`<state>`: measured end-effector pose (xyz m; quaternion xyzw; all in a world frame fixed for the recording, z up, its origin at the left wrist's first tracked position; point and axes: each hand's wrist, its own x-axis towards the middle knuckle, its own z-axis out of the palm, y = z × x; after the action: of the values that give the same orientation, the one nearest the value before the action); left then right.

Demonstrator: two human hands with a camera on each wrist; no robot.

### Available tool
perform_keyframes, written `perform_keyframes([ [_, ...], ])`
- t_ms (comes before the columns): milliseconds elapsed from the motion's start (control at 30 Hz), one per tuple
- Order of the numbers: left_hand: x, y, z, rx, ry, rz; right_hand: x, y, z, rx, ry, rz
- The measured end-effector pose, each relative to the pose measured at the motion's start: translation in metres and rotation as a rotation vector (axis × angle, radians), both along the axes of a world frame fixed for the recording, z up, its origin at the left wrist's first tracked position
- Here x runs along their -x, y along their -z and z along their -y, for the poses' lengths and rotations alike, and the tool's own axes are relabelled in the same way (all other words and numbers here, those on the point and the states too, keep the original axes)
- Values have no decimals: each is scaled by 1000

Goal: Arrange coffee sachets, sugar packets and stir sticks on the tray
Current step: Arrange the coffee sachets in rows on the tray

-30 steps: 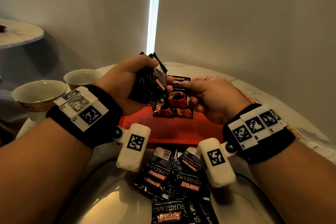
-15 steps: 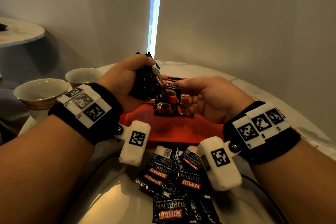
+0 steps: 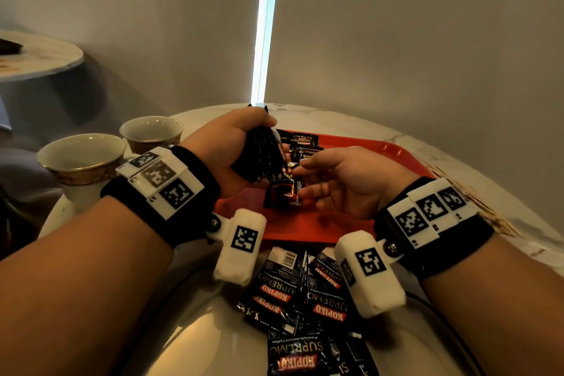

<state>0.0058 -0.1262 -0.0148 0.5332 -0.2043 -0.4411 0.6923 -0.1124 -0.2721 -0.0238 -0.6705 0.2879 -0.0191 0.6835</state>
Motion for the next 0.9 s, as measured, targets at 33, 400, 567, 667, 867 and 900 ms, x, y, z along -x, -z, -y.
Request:
perform_keyframes([
  [33,0,0,0,-1,-20,0,0,0,0,-1,7,-3],
  [400,3,3,3,-41,-20,17,-3,1,-7,69,28,25],
  [567,3,4,3,-37,-32,34,-3,0,-10,117,62,48],
  [667,3,4,3,-36,-38,56,-1,-2,-10,131,78,44],
  [867,4,4,1,-41,-41,34,4,-10,-9,120,75,73],
  [900,4,4,2,-37,-53,27,5,-12,-8,115,73,82],
])
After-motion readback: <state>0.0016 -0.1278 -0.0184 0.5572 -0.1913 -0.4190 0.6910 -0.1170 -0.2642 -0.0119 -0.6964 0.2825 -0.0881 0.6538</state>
